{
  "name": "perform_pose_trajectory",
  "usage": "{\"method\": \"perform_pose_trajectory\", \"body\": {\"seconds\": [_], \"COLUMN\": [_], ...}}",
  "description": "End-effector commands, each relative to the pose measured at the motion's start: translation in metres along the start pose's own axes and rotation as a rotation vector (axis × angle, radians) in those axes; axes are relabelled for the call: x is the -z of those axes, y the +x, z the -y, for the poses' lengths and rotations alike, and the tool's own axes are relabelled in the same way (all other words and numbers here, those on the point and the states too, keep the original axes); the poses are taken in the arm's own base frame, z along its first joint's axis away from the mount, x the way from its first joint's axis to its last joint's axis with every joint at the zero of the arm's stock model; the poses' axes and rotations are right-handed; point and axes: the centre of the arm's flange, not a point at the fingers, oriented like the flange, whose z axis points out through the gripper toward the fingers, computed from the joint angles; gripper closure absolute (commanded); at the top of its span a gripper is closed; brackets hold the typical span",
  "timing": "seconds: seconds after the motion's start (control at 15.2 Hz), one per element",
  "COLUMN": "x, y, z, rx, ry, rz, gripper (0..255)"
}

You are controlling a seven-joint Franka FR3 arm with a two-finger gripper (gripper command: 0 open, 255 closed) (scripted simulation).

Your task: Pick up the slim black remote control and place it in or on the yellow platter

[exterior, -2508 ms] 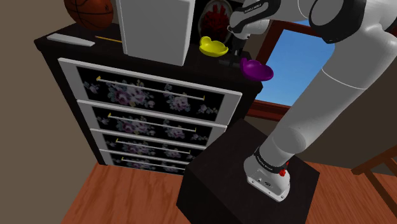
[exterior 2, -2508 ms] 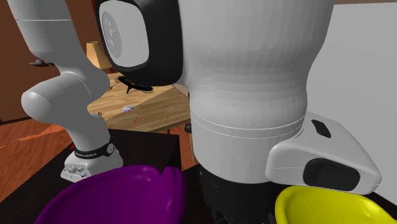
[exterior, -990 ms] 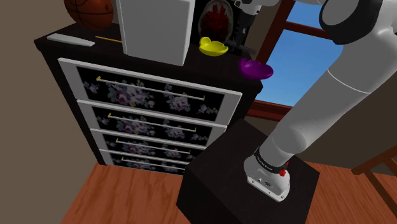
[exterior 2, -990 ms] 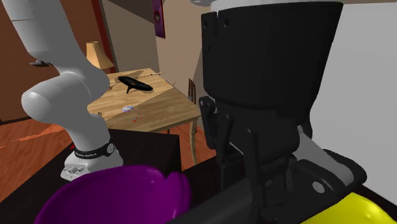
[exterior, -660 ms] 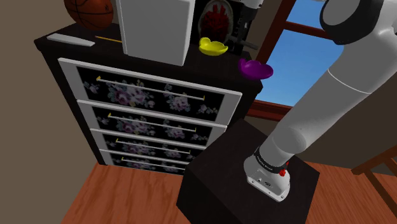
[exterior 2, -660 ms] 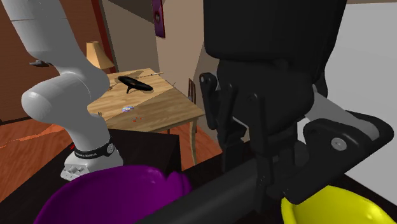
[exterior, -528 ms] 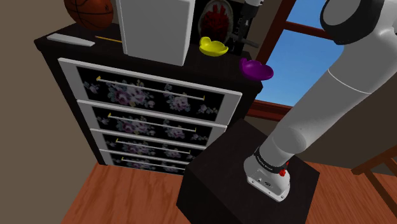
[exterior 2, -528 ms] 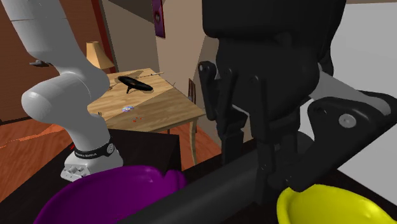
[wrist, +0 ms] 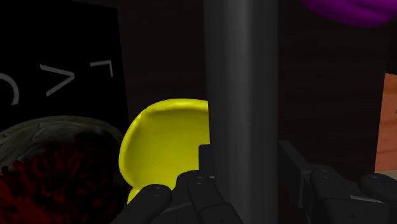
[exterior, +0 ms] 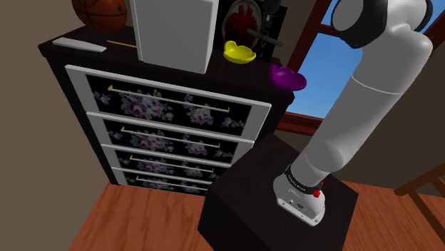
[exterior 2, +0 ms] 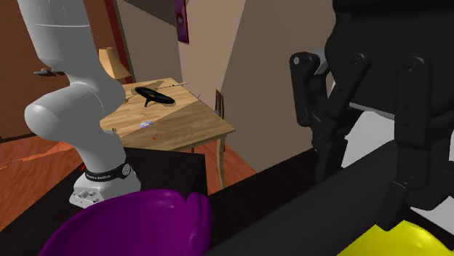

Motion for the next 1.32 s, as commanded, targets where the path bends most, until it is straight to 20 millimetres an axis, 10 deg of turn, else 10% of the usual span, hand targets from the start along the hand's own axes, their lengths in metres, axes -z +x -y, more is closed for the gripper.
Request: {"method": "perform_pose_trajectory", "body": {"seconds": [0.0,0.4,1.25], "x": [-0.001,-0.01,-0.069], "y": [0.025,0.092,0.091], "z": [-0.012,-0.051,-0.046], "rx": [0.001,0.001,0.001], "ry": [0.0,0.0,0.0], "rz": [-0.001,-0.001,-0.001], "gripper": [255,255,255]}}
